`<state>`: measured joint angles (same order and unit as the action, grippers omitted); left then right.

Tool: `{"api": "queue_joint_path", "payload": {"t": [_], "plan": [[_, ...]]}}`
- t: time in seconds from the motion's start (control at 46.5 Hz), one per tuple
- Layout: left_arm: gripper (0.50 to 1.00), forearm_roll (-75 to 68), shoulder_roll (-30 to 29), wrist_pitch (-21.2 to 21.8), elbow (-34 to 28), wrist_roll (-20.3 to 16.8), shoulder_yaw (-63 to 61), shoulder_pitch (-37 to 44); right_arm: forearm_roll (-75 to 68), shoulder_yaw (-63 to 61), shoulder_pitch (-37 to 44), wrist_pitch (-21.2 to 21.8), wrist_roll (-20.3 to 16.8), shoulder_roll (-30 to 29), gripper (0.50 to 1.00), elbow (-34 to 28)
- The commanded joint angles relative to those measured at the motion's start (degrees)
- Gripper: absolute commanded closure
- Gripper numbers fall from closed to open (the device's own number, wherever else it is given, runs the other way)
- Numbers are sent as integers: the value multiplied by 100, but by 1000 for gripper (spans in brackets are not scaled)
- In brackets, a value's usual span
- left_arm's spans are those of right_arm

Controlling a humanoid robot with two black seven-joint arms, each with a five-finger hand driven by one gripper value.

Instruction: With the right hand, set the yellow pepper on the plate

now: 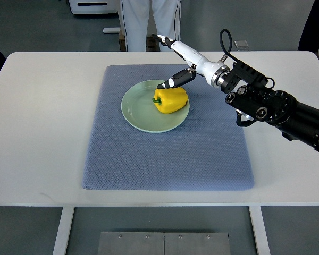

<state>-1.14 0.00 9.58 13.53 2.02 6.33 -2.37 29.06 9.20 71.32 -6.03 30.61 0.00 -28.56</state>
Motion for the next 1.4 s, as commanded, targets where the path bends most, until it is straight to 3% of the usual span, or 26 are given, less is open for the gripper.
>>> {"api": "queue_joint_path", "payload": {"t": [0.0, 0.28, 0.43, 0.56, 0.775, 1.012, 1.377], "plan": [[500, 0, 0, 0, 0, 0, 0, 0, -277, -304, -118, -12, 6, 0, 500, 61], [500, 0, 0, 0, 0, 0, 0, 0, -761, -788, -408, -82, 120, 0, 500, 210], [500, 0, 0, 0, 0, 0, 0, 0, -770, -806, -830, -442, 287, 26, 500, 210], [500, 0, 0, 0, 0, 0, 0, 0, -945, -989, -980, -434, 296, 0, 500, 219], [500, 0, 0, 0, 0, 0, 0, 0, -2430, -1930, -1041, 286, 208, 61, 500, 456], [500, 0, 0, 0, 0, 0, 0, 0, -3617, -2431, -1322, 919, -143, 158, 500, 817], [500, 0, 0, 0, 0, 0, 0, 0, -3785, -3635, -1823, 1157, -618, 220, 500, 826]]}}
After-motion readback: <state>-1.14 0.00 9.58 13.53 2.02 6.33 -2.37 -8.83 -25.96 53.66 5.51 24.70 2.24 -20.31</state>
